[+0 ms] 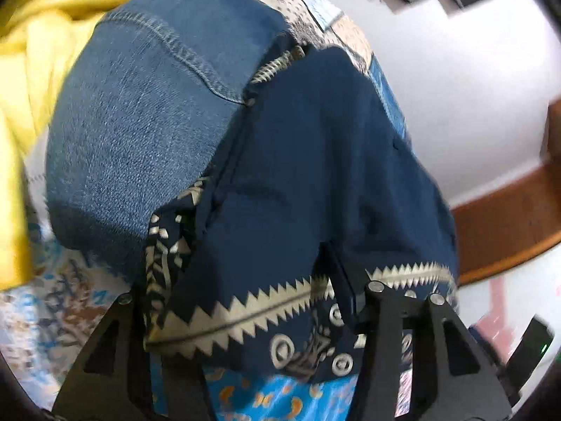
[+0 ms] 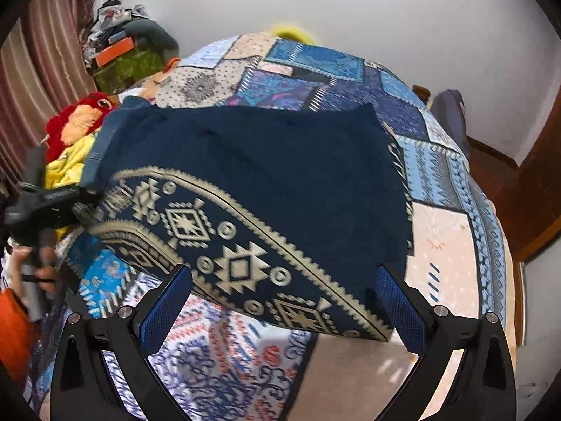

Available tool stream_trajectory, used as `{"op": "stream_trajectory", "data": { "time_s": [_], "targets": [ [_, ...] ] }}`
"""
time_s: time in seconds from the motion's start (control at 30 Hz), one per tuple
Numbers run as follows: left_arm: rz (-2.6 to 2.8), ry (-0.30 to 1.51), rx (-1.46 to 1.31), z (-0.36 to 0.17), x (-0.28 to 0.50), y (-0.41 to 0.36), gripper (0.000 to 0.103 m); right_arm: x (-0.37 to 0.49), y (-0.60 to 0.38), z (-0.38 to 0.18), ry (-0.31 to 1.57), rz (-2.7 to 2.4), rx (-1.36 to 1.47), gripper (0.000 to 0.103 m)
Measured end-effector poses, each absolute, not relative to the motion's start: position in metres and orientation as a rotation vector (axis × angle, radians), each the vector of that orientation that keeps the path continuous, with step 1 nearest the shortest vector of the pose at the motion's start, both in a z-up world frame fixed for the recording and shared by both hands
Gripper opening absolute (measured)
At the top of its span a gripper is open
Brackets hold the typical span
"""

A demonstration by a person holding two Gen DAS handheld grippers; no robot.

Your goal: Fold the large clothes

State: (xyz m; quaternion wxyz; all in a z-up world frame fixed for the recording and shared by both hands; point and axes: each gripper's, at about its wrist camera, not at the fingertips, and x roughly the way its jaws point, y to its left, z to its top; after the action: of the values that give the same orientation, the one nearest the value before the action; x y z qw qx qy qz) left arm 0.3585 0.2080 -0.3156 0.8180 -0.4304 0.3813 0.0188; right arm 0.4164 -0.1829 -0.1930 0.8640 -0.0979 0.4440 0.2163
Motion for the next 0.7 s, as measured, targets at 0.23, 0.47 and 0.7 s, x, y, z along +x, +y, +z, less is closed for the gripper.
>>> {"op": "stream_trajectory", "data": {
  "time_s": [0.23, 0.47, 0.7],
  "targets": [
    [0.120, 0.710, -0.832, -0.277, 0.363, 0.211, 0.010, 0.418, -0.164, -0.181, 0.899, 0.458, -0.264, 0.103],
    [0.084, 0.546, -0.805, -0.200, 0.348, 0.215, 0.006, 0.432, -0.132, -0.157, 0.810, 0.480, -0.264, 0.103],
    [0.050, 0.509, -0.633, -0.159, 0.363, 0.168, 0.006, 0.454, -0.069, -0.210, 0.955, 0.541, -0.236, 0.103]
  ]
}}
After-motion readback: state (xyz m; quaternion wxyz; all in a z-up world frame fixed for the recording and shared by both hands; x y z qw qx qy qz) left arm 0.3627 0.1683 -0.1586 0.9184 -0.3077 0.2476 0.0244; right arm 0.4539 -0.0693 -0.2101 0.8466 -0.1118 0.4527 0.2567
